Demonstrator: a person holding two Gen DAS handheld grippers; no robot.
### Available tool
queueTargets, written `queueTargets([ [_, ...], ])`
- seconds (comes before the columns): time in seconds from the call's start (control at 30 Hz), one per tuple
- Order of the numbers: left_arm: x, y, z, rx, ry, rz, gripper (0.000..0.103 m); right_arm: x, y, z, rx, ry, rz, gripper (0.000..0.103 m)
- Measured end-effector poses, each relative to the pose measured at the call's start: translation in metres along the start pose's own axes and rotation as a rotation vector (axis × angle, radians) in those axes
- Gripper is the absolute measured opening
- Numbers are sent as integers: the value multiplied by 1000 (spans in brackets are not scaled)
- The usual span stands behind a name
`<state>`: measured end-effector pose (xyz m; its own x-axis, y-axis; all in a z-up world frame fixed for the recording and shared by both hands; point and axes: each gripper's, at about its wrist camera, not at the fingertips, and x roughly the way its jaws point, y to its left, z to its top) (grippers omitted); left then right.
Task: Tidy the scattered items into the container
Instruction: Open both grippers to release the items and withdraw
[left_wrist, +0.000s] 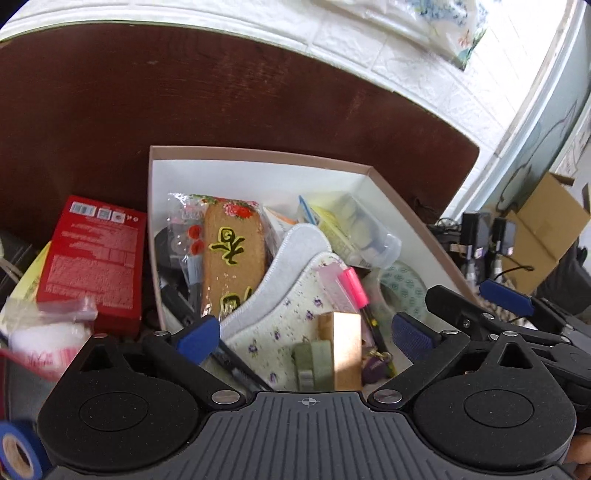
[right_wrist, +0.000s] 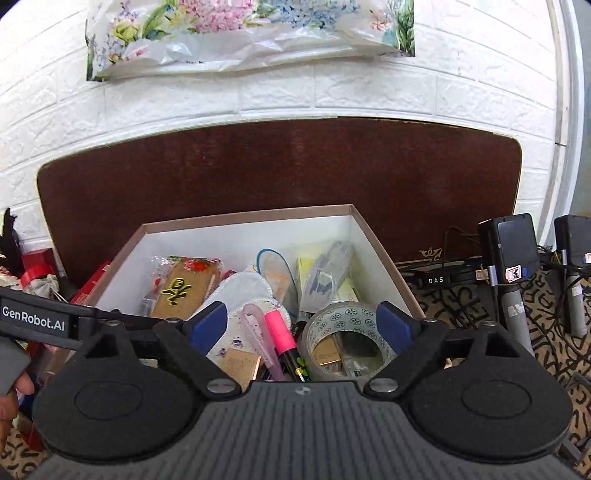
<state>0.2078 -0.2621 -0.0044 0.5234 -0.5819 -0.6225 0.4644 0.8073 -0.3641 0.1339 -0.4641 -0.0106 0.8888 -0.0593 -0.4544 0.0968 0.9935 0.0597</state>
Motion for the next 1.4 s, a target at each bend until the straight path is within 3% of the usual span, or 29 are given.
queueTargets([
  [0.2,-45,1,-30,-12,-47,-28,103,-31,15,-5,-25,-15,19,98],
  [0.37,-90,11,-68,-37,-60,5,103,-56,42,-21,-67,-6,53,101],
  [0.8,-190,107,-183,-252,-61,124,103,-102,155,-104,-99,113,218,102],
  [1.1,-223,158,-205,-307,-112,211,103,-99,227,-146,-154,240,310,102],
  [1.4,-230,207,-188,-330,-162,286,103,-88,272,-136,-240,214,353,101],
])
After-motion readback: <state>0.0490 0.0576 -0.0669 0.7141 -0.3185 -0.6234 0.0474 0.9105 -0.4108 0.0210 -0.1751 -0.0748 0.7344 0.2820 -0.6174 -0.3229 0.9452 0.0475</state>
